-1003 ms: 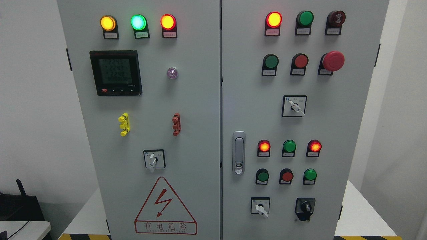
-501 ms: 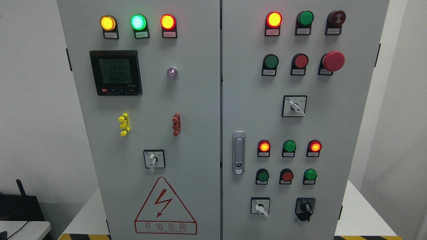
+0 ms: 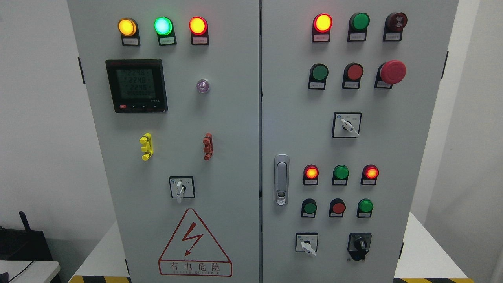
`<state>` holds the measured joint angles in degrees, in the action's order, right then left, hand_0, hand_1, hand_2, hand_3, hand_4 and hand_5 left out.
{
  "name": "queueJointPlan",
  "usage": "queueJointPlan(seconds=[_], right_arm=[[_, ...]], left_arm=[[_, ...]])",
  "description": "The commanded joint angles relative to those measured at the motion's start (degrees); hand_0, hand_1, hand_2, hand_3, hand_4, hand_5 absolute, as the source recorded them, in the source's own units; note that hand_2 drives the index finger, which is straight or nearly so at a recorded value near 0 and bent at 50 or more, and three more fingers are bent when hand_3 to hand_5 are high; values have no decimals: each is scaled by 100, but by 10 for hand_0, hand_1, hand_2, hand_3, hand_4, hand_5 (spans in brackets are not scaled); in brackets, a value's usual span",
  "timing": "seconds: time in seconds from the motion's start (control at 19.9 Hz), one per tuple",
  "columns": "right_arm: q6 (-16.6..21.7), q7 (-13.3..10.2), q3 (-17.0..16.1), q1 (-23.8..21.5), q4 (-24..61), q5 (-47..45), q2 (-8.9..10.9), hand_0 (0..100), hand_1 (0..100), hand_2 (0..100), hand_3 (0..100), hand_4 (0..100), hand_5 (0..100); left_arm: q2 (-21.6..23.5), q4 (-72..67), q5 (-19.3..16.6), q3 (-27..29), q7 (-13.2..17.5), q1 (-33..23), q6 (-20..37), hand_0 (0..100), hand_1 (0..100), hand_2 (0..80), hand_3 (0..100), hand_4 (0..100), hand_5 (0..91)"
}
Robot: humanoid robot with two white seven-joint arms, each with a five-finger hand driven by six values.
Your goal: Turn on light switch 1
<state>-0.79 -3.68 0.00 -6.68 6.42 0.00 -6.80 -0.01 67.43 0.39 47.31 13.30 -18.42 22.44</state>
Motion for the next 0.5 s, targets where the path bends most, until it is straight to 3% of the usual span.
queueJointPlan(seconds=[0.0, 0.1, 0.45], right_arm=[[0, -1, 97, 0, 0, -141, 3, 120, 389, 0, 0, 0, 0], [0, -1, 97, 0, 0, -141, 3, 120, 389, 0, 0, 0, 0], [0, -1, 97, 0, 0, -141, -6, 120, 389, 0, 0, 0, 0]], left_arm=[[177, 2573, 471, 639, 278, -4, 15, 415, 209, 371, 605, 695, 457], [195, 2845, 567, 630, 393, -4, 76, 396, 236, 440, 643, 737, 570], [731, 3144, 1156, 393, 867, 40, 76, 366, 270, 481, 685, 765, 675]])
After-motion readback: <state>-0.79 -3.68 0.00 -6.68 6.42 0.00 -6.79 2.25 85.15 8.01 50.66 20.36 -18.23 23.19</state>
